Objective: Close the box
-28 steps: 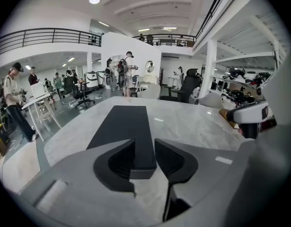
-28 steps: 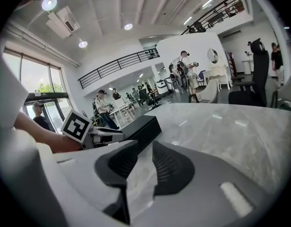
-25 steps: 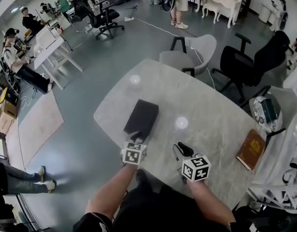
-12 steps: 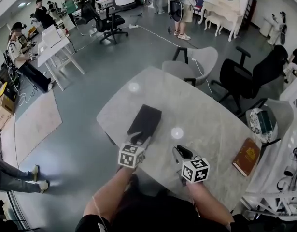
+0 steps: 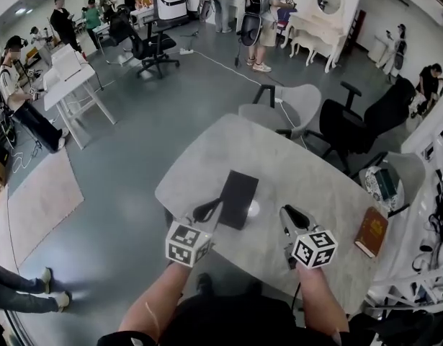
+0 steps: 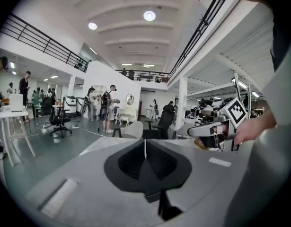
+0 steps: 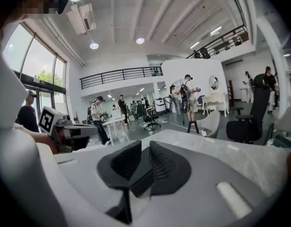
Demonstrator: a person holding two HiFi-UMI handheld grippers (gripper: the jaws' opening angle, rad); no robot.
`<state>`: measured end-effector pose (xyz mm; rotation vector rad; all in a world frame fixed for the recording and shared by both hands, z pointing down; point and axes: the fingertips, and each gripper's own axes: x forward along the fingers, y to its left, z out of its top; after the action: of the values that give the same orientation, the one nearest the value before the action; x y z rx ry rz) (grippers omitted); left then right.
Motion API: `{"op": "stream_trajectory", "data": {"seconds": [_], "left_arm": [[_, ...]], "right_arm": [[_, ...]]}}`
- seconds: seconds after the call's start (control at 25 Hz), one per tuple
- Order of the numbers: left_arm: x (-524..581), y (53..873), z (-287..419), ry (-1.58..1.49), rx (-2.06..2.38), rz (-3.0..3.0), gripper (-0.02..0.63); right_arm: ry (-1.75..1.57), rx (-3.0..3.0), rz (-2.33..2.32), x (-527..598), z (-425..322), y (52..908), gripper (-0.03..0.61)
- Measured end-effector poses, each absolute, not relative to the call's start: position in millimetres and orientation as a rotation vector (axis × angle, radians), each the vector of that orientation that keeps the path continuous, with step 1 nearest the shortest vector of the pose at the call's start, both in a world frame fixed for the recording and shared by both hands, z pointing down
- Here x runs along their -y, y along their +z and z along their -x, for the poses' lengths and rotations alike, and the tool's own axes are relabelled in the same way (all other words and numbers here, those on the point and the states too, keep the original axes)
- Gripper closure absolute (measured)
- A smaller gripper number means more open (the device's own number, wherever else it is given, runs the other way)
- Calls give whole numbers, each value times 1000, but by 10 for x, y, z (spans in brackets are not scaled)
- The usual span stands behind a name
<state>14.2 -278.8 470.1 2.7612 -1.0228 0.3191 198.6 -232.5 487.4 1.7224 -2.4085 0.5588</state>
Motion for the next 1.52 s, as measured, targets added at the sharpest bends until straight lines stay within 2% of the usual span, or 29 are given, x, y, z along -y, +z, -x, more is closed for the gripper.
{"op": "stream_trajectory", "data": {"seconds": [0.2, 0.32, 0.68, 1.0, 1.28, 1.52], "left_arm": [[2920, 4434, 310, 304, 1026, -2783, 603], [3014, 4308, 407, 260, 1050, -2778, 603], [3208, 4183, 479, 266, 1166, -2714, 603], [3442, 3720, 426, 188, 1223, -2732, 603], [3500, 3475, 424, 136, 1284, -2734, 603], [3390, 3571, 475, 76, 1282, -2719, 603]], "right_arm": [[497, 2438, -1790, 2363, -1551, 4583, 533], [461, 2453, -1779, 2395, -1434, 4504, 563], [340, 2565, -1738, 2690, -1407, 4069, 575], [78, 2591, -1713, 2953, -1448, 3476, 575], [124, 2586, -1824, 2979, -1674, 3398, 575], [105, 2573, -1826, 2801, -1735, 3477, 576]]}}
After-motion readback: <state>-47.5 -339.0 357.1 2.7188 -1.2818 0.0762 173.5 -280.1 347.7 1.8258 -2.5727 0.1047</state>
